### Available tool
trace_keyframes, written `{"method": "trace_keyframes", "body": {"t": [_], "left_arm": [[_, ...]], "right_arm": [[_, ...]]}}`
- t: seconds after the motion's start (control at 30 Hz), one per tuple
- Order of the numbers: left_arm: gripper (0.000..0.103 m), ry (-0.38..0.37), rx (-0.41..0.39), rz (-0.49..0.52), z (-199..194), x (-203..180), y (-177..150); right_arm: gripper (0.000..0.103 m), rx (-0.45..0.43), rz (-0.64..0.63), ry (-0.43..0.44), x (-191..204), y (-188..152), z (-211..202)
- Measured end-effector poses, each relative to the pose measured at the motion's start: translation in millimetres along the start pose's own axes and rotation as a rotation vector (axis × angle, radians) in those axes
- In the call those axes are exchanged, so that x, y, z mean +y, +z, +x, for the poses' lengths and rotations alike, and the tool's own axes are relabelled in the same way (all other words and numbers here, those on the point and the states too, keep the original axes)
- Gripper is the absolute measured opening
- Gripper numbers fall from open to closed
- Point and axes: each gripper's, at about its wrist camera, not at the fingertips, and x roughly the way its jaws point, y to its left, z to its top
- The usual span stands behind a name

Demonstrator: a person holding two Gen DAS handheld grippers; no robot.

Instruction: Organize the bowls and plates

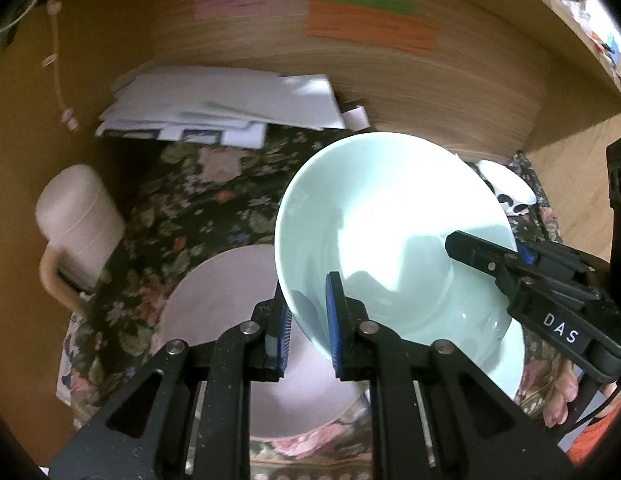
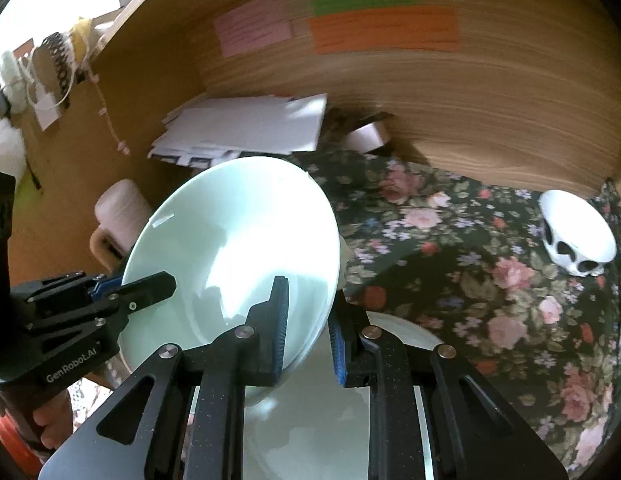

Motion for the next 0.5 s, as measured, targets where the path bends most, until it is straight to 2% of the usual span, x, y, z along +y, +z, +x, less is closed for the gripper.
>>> {"method": "trace_keyframes", "body": {"t": [0.5], "left_arm": [[0.016,0.037,0.018,-0.085,-8,58,-31]], "right_arm": [[0.017,0.063,-0.040,0.103,49,-11,35]]}}
